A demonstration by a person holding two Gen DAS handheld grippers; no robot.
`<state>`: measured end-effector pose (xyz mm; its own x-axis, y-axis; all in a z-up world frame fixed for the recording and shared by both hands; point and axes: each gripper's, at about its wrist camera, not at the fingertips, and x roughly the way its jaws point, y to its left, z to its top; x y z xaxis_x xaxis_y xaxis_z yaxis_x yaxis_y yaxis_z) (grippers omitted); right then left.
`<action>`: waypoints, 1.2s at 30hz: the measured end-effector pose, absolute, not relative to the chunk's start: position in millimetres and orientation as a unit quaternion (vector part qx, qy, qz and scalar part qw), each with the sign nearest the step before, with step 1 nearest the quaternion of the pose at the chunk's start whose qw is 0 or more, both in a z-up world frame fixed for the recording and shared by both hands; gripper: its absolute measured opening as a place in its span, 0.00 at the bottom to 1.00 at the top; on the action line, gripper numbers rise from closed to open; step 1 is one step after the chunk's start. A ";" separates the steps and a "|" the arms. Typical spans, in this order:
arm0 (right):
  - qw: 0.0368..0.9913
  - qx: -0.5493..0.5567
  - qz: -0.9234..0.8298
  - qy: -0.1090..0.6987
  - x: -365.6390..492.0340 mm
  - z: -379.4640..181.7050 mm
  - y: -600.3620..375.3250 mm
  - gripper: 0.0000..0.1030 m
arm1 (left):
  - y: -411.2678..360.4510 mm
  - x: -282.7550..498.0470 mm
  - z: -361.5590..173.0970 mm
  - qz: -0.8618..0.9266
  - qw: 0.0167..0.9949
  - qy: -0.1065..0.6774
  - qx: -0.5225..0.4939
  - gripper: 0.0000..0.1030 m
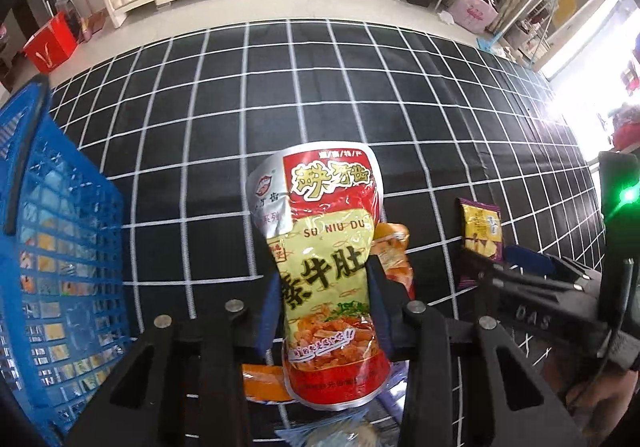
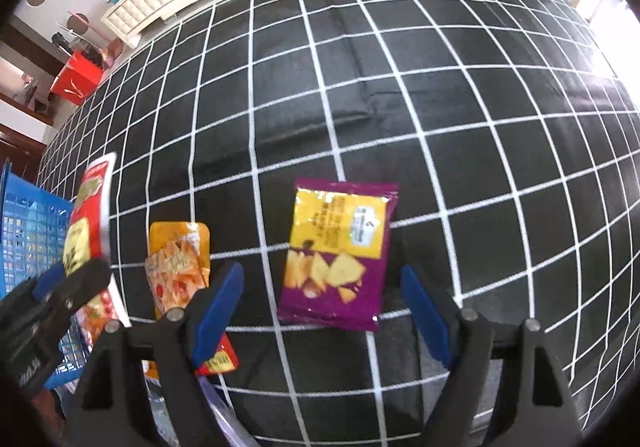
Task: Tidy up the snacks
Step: 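Grasp the SU NIU DU bag with the left tool while the right tool grasps the purple chip bag, then carry both bags over the basket and open the right tool to drop the purple bag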
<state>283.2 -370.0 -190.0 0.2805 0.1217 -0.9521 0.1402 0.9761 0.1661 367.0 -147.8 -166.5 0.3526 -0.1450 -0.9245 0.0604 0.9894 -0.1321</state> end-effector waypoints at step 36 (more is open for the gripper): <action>0.861 0.025 0.067 0.503 203.7 -33.8 -225.2 0.51 | -44.7 230.6 -51.1 -0.080 0.889 0.450 -0.026 0.35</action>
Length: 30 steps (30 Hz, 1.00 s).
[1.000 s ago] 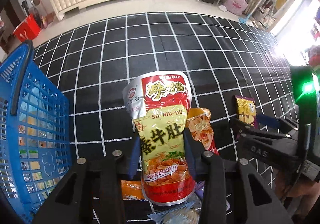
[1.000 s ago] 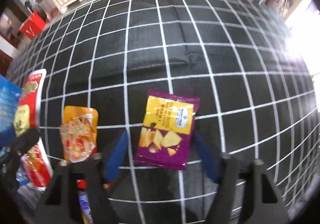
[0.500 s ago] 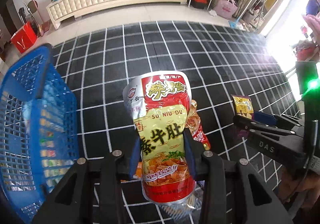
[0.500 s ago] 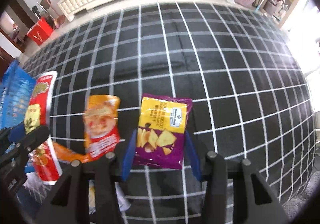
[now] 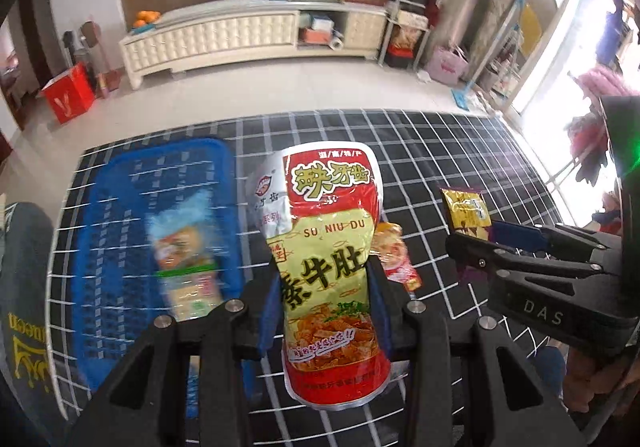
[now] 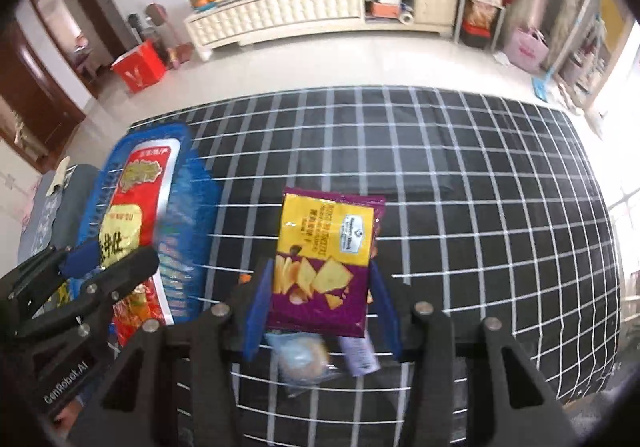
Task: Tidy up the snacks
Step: 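Carry both bags over the basket and open the right tool to drop the purple bag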
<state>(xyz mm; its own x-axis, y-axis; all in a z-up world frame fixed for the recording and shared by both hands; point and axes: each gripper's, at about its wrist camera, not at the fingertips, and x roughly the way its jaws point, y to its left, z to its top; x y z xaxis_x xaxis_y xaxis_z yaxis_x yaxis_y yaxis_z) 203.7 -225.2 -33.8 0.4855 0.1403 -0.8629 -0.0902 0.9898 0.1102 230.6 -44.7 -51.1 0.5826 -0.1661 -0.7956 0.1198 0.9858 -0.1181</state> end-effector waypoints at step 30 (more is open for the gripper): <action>0.813 -0.067 0.174 0.552 232.4 -104.5 14.1 0.52 | 196.1 174.3 -58.1 0.042 0.884 0.452 -0.111 0.36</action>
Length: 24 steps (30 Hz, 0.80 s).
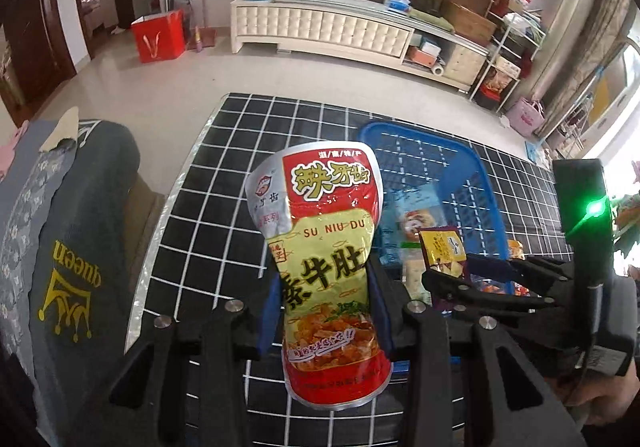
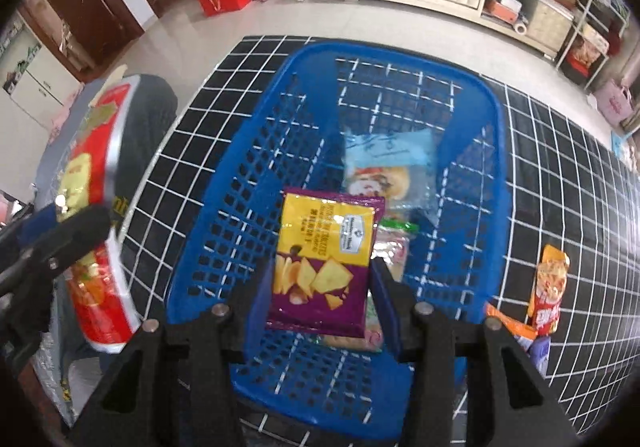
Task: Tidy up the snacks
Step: 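Carry both bags over the basket and open the right tool to drop the purple bag, then lower the SU NIU DU bag into the basket and open the left tool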
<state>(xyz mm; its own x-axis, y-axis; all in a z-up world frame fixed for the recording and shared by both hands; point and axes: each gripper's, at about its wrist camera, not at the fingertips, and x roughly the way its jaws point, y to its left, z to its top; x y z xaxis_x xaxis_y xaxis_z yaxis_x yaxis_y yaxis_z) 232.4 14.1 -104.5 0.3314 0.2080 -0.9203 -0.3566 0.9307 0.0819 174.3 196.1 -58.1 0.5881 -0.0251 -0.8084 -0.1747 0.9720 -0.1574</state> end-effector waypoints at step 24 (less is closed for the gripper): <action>0.833 -0.062 0.171 0.523 212.5 -69.1 -25.2 0.80 | 151.4 171.0 -43.7 0.021 0.890 0.449 -0.071 0.36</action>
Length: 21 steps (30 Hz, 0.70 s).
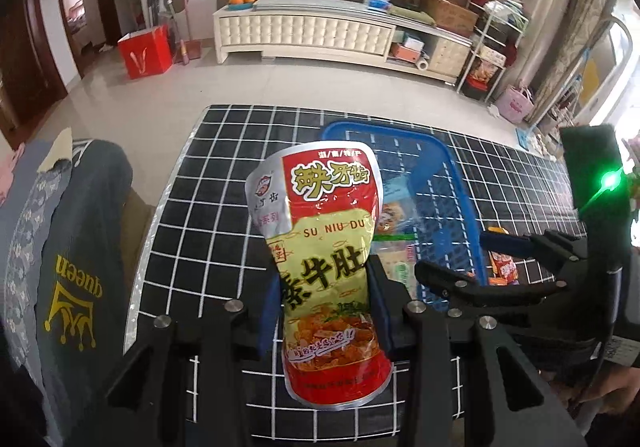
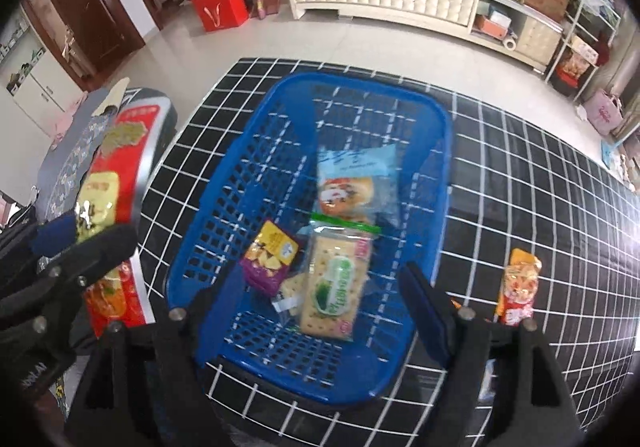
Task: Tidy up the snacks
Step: 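Lower the SU NIU DU bag into the basket and open the left tool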
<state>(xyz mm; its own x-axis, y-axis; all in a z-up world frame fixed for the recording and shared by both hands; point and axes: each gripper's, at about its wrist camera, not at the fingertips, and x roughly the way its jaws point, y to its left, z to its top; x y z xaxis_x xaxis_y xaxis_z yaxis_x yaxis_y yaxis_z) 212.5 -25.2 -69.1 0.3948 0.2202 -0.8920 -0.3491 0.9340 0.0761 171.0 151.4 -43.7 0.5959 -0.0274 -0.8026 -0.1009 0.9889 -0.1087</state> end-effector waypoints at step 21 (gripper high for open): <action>0.828 -0.032 0.118 0.547 237.7 -92.0 -84.4 0.80 | 114.3 232.0 -87.3 -0.008 0.873 0.487 -0.035 0.39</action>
<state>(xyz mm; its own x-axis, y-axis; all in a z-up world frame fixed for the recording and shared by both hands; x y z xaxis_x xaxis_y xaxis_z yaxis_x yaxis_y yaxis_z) 237.7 -84.4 -92.0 0.3745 0.1604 -0.9133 -0.2305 0.9701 0.0759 232.0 114.3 -87.3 0.5264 -0.0476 -0.8489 -0.0200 0.9975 -0.0684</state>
